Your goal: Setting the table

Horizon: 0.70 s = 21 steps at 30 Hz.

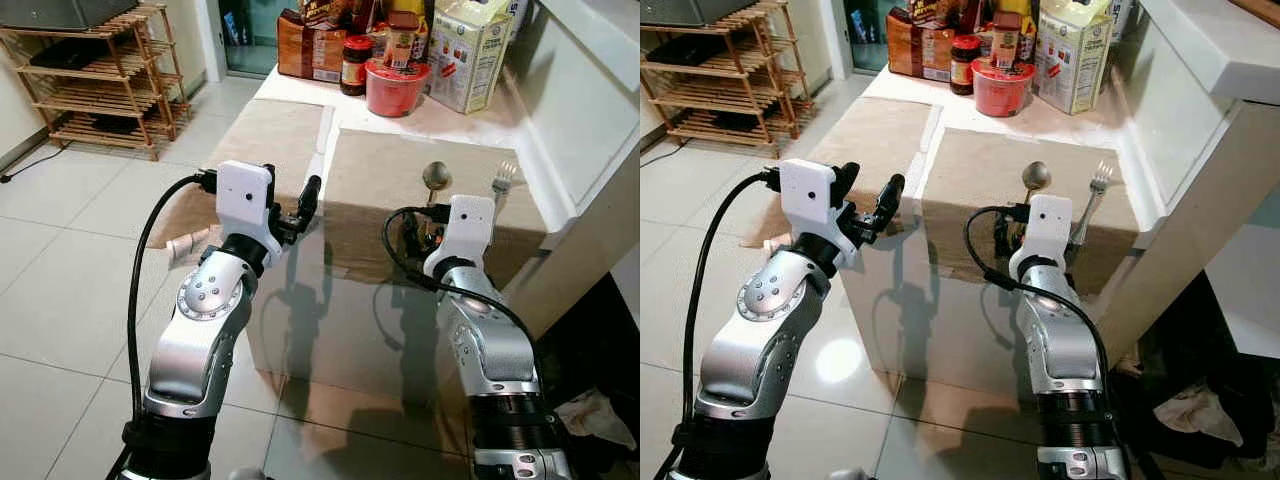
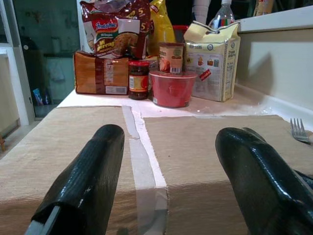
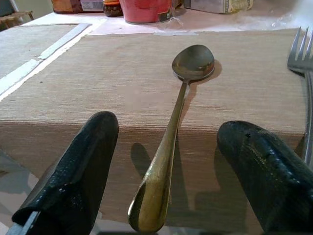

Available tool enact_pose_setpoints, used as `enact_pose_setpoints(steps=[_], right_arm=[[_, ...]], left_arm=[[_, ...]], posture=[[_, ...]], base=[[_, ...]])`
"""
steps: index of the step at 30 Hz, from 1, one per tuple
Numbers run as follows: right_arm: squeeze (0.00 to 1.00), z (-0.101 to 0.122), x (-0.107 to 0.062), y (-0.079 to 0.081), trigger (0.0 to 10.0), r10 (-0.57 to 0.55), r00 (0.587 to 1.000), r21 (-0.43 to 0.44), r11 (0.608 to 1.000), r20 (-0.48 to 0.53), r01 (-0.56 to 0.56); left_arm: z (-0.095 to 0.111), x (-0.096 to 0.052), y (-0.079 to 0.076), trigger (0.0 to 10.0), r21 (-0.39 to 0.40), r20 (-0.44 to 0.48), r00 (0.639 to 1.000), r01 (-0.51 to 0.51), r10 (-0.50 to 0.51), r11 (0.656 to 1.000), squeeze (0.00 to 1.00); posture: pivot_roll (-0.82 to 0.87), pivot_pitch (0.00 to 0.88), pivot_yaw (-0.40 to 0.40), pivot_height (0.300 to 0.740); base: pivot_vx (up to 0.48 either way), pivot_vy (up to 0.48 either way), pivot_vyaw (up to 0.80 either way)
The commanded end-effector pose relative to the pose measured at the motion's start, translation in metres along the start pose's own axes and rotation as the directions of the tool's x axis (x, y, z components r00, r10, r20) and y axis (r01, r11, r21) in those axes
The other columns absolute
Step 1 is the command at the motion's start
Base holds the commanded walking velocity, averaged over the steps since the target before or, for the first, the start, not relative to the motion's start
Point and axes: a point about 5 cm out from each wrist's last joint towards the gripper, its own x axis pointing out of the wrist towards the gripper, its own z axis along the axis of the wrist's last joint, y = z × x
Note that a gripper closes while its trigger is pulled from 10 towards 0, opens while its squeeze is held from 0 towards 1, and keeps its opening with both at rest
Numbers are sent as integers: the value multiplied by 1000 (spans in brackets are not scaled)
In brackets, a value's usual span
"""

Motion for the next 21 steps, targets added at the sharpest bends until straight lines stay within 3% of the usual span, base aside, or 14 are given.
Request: enact_pose_setpoints(steps=[1, 21], right_arm=[[0, 0, 2, -1, 10000, -6, 1000, 19, 1000, -13, 6], [0, -3, 4, 0, 10000, -4, 999, 43, 999, -37, 6]], left_arm=[[3, -1, -2, 10000, 3, 4, 1000, 6, -6, 1000, 0], [3, -2, -2, 10000, 1, -3, 1000, 1, -1, 1000, 0]], posture=[[129, 0, -6, 740], [133, 0, -9, 740]], base=[[0, 0, 0], [0, 0, 0]])
